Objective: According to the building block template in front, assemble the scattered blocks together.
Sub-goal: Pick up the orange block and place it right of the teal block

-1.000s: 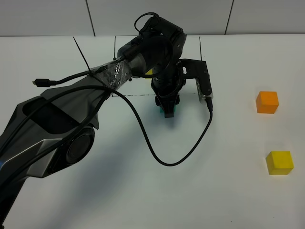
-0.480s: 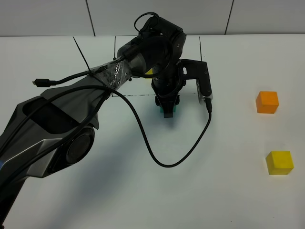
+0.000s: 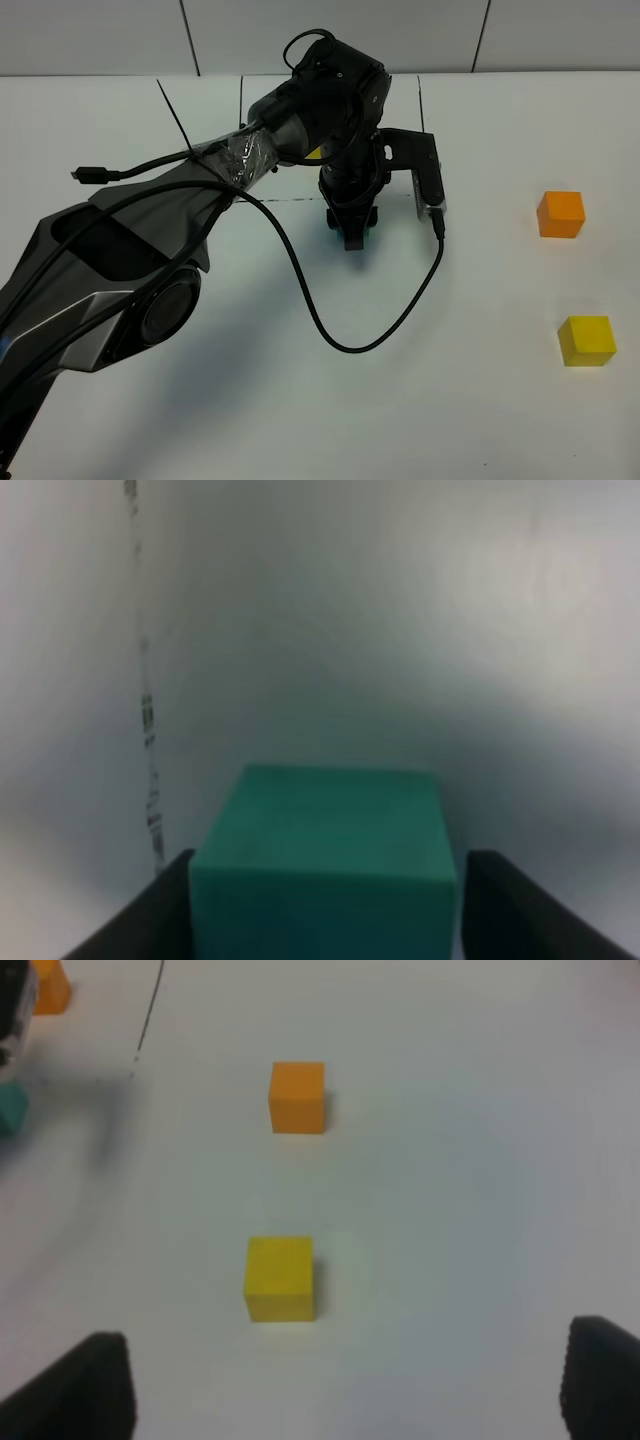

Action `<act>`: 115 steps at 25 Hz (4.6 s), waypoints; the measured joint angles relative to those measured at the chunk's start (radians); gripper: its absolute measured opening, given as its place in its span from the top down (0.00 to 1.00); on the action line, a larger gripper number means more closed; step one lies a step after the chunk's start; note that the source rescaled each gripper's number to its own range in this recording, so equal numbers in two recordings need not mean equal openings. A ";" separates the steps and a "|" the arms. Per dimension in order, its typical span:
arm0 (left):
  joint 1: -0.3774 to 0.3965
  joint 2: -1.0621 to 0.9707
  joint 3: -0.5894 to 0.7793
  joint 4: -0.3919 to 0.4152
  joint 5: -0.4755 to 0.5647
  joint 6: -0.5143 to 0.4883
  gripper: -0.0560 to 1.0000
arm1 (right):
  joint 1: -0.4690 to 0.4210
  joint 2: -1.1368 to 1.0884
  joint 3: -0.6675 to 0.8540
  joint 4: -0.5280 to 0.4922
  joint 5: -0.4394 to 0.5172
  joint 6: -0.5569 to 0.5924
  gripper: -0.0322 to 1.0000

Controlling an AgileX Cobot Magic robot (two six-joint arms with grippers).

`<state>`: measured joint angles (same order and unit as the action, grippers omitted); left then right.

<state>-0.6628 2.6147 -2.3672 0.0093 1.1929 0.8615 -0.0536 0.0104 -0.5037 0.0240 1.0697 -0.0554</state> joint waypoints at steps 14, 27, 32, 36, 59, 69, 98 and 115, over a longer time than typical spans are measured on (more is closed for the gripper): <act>0.001 -0.092 -0.003 -0.003 0.002 -0.054 0.01 | 0.000 0.000 0.000 0.000 0.000 0.000 0.26; 0.215 -0.309 0.095 -0.009 0.001 -0.347 0.01 | 0.000 0.000 0.000 0.000 0.000 0.000 0.26; 0.354 -0.433 0.262 -0.009 -0.001 -0.484 0.01 | 0.000 0.000 0.000 0.000 0.000 0.000 0.26; 0.469 -0.557 0.447 -0.009 0.001 -0.533 0.01 | 0.000 0.000 0.000 0.000 0.000 0.000 0.26; 0.707 -1.827 1.439 -0.009 -0.190 -0.778 0.01 | 0.000 0.000 0.000 0.000 0.000 0.000 0.26; 0.658 -2.184 1.656 -0.009 -0.151 -0.781 0.04 | 0.000 0.000 0.000 0.000 0.000 0.000 0.26; 0.658 -2.620 1.861 -0.092 -0.131 -0.732 0.16 | 0.000 0.000 0.000 0.000 0.000 0.000 0.26; 0.658 -2.620 1.861 -0.090 -0.131 -0.751 0.16 | 0.000 0.000 0.000 0.000 0.000 0.000 0.26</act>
<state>-0.0050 -0.0057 -0.5061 -0.0803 1.0622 0.1108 -0.0536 0.0104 -0.5037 0.0240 1.0697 -0.0554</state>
